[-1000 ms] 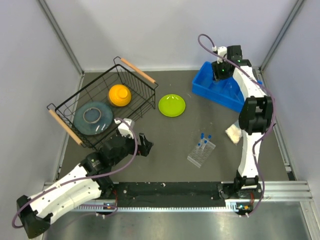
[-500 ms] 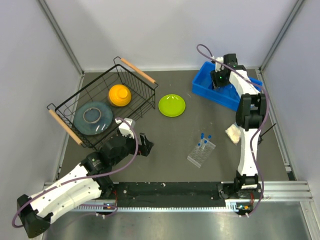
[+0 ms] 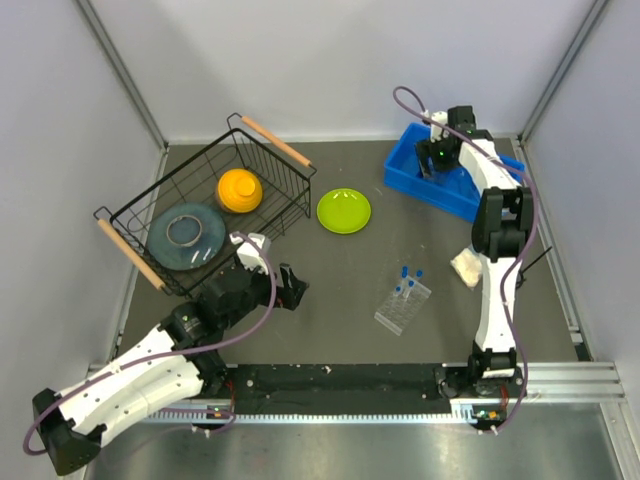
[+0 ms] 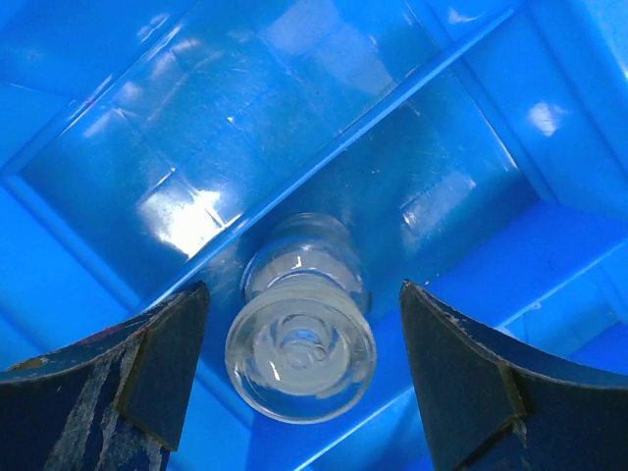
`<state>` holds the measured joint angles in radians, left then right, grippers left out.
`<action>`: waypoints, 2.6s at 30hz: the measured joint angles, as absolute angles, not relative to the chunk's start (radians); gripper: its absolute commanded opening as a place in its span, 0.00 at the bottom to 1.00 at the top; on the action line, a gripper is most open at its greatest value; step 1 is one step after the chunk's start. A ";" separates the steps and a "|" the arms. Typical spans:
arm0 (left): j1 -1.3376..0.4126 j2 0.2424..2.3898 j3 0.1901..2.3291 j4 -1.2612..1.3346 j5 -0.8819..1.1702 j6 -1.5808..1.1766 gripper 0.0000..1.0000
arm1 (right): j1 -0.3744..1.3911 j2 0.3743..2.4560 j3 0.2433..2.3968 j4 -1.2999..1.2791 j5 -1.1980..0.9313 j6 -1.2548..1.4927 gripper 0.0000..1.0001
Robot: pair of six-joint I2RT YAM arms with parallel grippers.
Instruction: Organize the chemistry lab equipment
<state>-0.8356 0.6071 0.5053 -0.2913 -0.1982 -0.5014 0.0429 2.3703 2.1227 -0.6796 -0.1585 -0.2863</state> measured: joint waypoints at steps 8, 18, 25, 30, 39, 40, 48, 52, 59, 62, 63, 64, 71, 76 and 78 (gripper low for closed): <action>-0.836 0.605 0.524 -0.291 -0.185 -0.499 0.99 | 0.043 2.291 2.118 -0.684 -0.154 -0.285 0.80; -0.834 0.559 0.538 -0.290 -0.144 -0.532 0.99 | 0.043 1.939 1.934 -0.674 -0.159 -0.289 0.82; -0.834 0.616 0.596 -0.239 -0.056 -0.579 0.99 | 0.043 1.536 1.625 -0.688 -0.220 -0.315 0.97; -0.833 0.653 0.598 -0.217 0.027 -0.583 0.99 | -0.012 1.269 1.451 -0.729 -0.280 -0.364 0.97; -0.833 0.661 0.598 -0.178 0.113 -0.582 0.99 | -0.128 1.090 1.243 -0.912 -0.363 -0.488 0.95; -0.833 0.664 0.598 -0.177 0.117 -0.582 0.99 | -0.126 1.096 1.225 -0.925 -0.365 -0.495 0.95; -0.833 0.677 0.588 -0.162 0.142 -0.586 0.99 | 0.026 1.178 1.011 -0.894 -0.219 -0.502 0.91; -0.834 0.677 0.568 -0.157 0.142 -0.594 0.99 | 0.047 1.252 0.973 -0.812 -0.140 -0.496 0.89; -0.833 0.674 0.550 -0.154 0.141 -0.604 0.99 | 0.104 1.378 0.907 -0.652 -0.054 -0.486 0.87; -0.834 0.671 0.537 -0.154 0.141 -0.607 0.99 | 0.116 1.415 0.874 -0.614 -0.033 -0.487 0.75; -0.833 0.672 0.533 -0.154 0.142 -0.608 0.99 | 0.116 1.431 0.867 -0.603 -0.022 -0.487 0.70; -0.833 0.672 0.532 -0.154 0.141 -0.608 0.99 | 0.116 1.443 0.863 -0.592 -0.014 -0.489 0.60; -0.833 0.693 0.532 -0.149 0.142 -0.607 0.99 | 0.138 1.478 0.817 -0.510 0.076 -0.511 0.10; -0.833 0.709 0.532 -0.148 0.142 -0.603 0.99 | 0.141 1.443 0.810 -0.501 0.091 -0.524 0.00; -0.833 0.710 0.532 -0.148 0.142 -0.599 0.99 | 0.142 1.401 0.809 -0.508 0.086 -0.532 0.00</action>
<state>-0.8333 0.7101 0.5323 -0.1482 0.1425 -0.5987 0.1417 1.4010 0.8093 -0.5079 0.0856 -0.5323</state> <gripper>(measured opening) 0.989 0.011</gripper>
